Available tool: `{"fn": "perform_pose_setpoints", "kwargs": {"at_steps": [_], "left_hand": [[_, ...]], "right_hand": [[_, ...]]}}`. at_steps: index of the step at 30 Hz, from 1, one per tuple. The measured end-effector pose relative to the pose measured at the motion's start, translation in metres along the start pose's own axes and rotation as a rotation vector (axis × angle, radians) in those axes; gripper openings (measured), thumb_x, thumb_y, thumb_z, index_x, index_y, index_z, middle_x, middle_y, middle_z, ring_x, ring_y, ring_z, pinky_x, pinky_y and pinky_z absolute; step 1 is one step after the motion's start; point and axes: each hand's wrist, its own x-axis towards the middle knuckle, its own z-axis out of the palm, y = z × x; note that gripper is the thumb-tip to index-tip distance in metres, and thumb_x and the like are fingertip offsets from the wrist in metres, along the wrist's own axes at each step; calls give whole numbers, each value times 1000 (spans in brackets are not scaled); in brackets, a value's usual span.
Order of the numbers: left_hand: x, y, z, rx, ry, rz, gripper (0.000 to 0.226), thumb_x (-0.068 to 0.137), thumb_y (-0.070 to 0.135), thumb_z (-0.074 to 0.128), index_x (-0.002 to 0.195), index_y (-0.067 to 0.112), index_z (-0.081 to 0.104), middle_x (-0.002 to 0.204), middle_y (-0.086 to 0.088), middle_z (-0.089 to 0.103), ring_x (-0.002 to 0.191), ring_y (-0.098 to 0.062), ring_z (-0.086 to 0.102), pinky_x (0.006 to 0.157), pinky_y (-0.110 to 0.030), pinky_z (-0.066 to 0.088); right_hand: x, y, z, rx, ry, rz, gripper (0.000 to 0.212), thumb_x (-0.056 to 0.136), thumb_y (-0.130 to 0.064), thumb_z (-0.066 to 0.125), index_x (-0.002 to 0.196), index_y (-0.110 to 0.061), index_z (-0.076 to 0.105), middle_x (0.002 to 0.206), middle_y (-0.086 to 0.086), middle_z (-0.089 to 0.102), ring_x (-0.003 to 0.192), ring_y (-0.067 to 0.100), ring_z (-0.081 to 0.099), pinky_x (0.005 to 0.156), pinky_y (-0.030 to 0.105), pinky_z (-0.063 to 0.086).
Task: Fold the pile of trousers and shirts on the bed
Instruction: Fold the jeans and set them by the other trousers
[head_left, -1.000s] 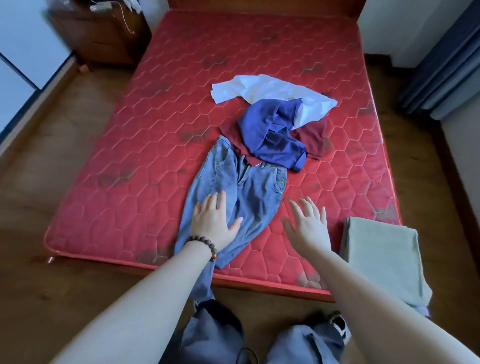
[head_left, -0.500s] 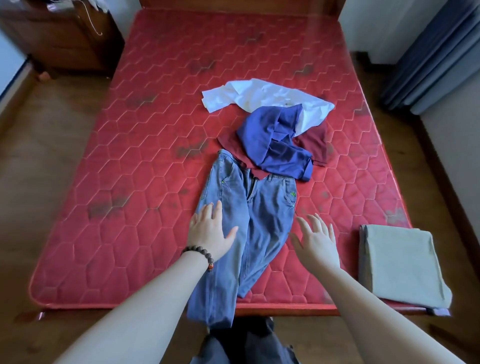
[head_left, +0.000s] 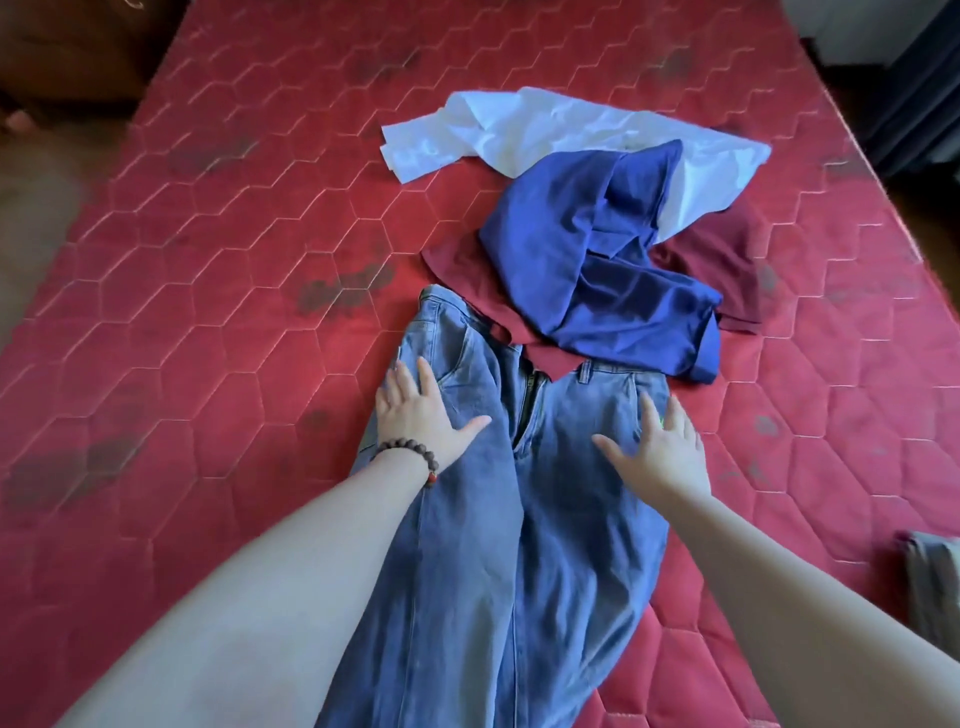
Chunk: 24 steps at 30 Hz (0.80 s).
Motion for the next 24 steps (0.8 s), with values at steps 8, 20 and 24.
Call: {"fn": "perform_pose_setpoints", "kwargs": {"at_steps": [8,20,24], "left_hand": [[61,22,61,7,227,-120,101,69,83,50,130,3,42,130,-13,46,122,-30,39,92,-46,39],[-74,-5,89,18,123,-44,57,81,60,60,103,8,56,108,-10,56,100,-29,52,78,-41,45],[-84,-9,78,-72,240,-73,79,77,66,60,122,1,52,124,-17,52,114,-35,50,90,-48,41]], "right_hand": [[57,0,53,-94,170,64,90,76,-70,58,143,-16,33,139,17,35,124,36,32,93,47,41],[-65,19,82,-87,54,45,53,83,-45,68,121,-9,55,109,17,52,101,37,48,74,44,44],[-69,25,69,-23,143,76,70,78,-58,67,127,-11,52,127,18,50,116,38,45,92,50,38]]}}
